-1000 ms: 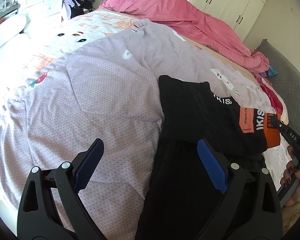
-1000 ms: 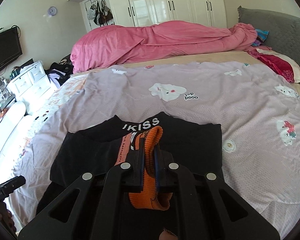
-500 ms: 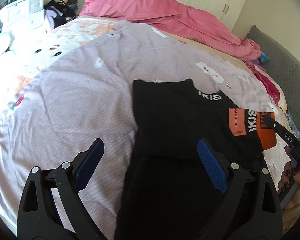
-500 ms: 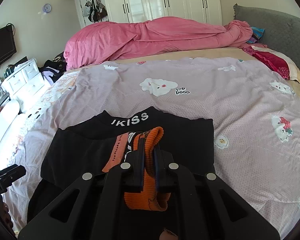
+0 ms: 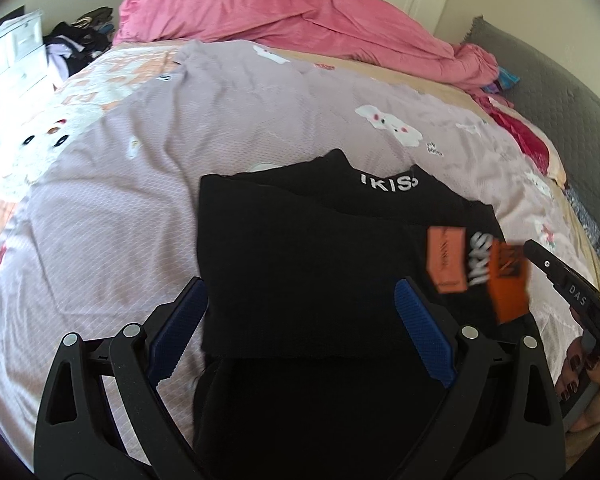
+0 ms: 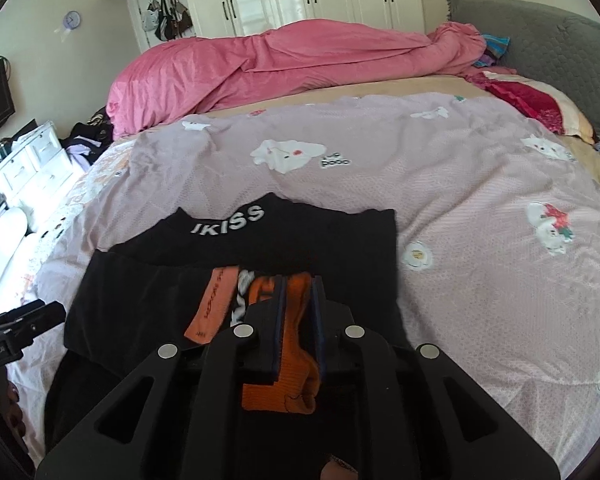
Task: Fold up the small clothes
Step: 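Lay the cuff flat on the shirt with the right tool and open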
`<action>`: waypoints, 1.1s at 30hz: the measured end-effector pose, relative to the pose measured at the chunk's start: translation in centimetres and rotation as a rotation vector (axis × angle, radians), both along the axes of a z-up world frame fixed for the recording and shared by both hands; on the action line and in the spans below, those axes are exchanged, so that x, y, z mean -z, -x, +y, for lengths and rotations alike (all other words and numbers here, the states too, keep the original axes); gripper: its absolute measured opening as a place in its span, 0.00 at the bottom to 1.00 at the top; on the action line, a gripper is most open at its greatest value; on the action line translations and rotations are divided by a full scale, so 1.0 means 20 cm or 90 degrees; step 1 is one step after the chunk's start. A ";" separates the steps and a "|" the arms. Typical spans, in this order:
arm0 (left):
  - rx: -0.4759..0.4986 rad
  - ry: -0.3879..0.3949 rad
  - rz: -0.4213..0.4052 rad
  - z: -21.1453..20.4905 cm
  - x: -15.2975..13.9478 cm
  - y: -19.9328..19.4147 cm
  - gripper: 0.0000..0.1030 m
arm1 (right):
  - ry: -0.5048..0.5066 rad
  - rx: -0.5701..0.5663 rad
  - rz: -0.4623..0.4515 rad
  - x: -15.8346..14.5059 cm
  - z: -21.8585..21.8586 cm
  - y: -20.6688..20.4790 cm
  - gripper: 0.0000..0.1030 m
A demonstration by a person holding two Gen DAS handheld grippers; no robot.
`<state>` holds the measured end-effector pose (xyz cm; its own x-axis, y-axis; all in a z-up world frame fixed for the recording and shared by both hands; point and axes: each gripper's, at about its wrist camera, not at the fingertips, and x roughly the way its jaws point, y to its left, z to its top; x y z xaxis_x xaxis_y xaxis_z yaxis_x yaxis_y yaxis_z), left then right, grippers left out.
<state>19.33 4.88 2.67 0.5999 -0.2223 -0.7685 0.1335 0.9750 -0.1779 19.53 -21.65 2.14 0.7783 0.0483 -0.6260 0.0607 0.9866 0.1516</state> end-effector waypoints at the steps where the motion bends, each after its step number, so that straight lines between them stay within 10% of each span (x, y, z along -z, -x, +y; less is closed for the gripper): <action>1: 0.004 -0.003 0.003 -0.01 0.01 -0.01 0.85 | 0.004 0.006 -0.001 0.01 -0.01 0.01 0.12; 33: 0.061 -0.057 0.068 -0.13 0.27 -0.14 0.85 | -0.006 -0.120 0.103 0.24 0.25 -0.06 0.40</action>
<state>22.08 2.36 -2.70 0.4937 -0.2019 -0.8458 0.2111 0.9714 -0.1086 20.78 -16.64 -2.60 0.6448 0.1892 -0.7405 -0.0994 0.9814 0.1642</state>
